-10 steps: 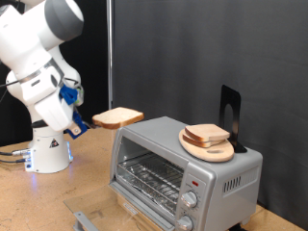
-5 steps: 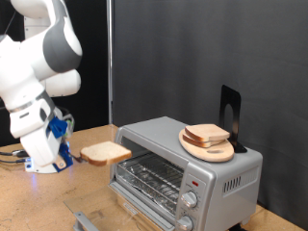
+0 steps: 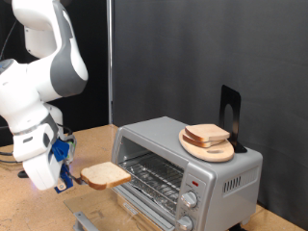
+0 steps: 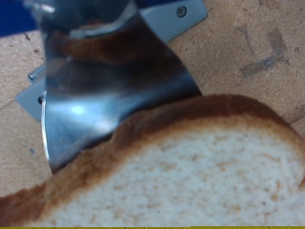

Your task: Make a piece of toast with the oven

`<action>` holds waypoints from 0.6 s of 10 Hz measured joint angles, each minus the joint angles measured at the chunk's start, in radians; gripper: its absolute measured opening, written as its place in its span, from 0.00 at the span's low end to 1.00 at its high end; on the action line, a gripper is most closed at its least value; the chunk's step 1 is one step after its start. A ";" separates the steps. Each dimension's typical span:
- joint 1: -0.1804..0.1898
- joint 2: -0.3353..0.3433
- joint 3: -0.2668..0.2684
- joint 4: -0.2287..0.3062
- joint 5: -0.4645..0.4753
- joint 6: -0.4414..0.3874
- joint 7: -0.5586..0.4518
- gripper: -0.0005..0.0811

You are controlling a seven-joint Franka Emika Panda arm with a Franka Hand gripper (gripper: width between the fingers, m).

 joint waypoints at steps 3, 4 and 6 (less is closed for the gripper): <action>0.017 0.000 0.044 -0.042 0.004 0.083 0.000 0.46; 0.024 -0.003 0.060 -0.059 0.004 0.119 0.000 0.46; 0.038 -0.014 0.089 -0.091 0.010 0.170 0.000 0.46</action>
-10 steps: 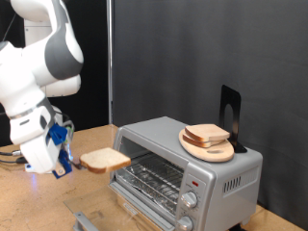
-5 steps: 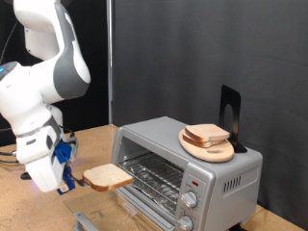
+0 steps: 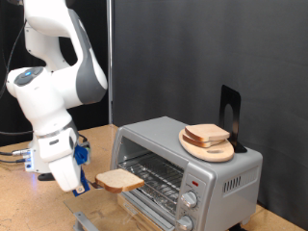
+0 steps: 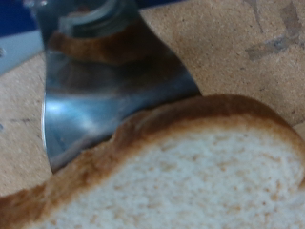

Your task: Make a piece of toast with the oven

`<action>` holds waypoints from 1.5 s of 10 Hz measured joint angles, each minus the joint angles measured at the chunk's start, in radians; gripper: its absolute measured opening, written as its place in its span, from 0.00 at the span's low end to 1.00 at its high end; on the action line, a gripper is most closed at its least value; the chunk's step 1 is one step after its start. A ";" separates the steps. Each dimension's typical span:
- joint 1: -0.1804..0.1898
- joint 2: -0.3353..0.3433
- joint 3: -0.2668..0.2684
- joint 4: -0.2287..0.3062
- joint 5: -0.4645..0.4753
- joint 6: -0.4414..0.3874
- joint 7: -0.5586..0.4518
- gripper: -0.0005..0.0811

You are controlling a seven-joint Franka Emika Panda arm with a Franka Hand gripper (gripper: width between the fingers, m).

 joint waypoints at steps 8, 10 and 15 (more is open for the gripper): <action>0.031 -0.106 0.112 -0.096 -0.096 0.112 0.156 0.46; 0.031 -0.114 0.137 -0.098 -0.165 0.116 0.239 0.46; 0.033 -0.118 0.184 -0.083 -0.258 0.121 0.356 0.46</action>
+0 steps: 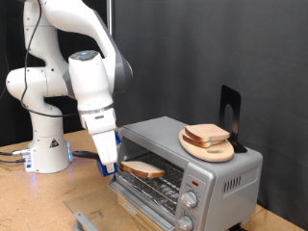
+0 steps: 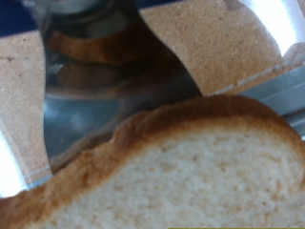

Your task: Make a piece of toast with the oven

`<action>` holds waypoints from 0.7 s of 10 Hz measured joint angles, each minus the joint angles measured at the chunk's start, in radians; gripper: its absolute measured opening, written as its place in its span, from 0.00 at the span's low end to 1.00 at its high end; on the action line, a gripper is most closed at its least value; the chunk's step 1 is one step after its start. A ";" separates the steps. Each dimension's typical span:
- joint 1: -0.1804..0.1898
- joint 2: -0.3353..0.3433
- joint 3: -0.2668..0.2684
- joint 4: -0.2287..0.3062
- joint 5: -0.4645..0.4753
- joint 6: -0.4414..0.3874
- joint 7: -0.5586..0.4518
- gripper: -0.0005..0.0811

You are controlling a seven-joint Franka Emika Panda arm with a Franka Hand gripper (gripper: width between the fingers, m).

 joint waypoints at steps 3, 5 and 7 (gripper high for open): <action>0.002 0.000 0.024 0.012 0.000 0.002 0.031 0.46; 0.002 0.000 0.039 0.013 -0.003 0.010 0.041 0.46; 0.003 0.000 0.059 0.009 -0.023 0.033 0.062 0.46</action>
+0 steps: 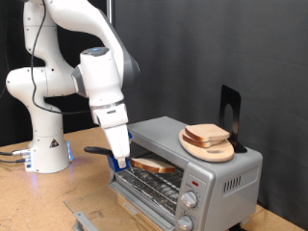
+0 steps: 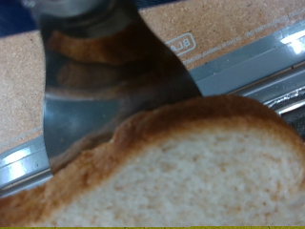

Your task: Make a piece of toast with the oven

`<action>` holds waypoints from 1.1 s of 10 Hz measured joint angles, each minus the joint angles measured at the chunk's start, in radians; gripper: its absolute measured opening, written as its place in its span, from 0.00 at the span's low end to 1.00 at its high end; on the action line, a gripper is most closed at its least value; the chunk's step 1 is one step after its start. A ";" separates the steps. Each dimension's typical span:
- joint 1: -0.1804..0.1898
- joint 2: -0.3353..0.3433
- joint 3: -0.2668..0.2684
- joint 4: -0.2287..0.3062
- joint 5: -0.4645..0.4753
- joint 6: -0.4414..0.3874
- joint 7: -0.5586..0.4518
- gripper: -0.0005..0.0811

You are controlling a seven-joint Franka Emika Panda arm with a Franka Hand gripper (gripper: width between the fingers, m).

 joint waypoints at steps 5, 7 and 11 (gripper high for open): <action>-0.002 0.002 0.023 -0.031 -0.088 0.039 0.074 0.46; -0.006 0.005 0.022 -0.050 -0.099 0.054 0.075 0.46; -0.019 0.009 0.015 -0.065 -0.102 0.053 0.060 0.46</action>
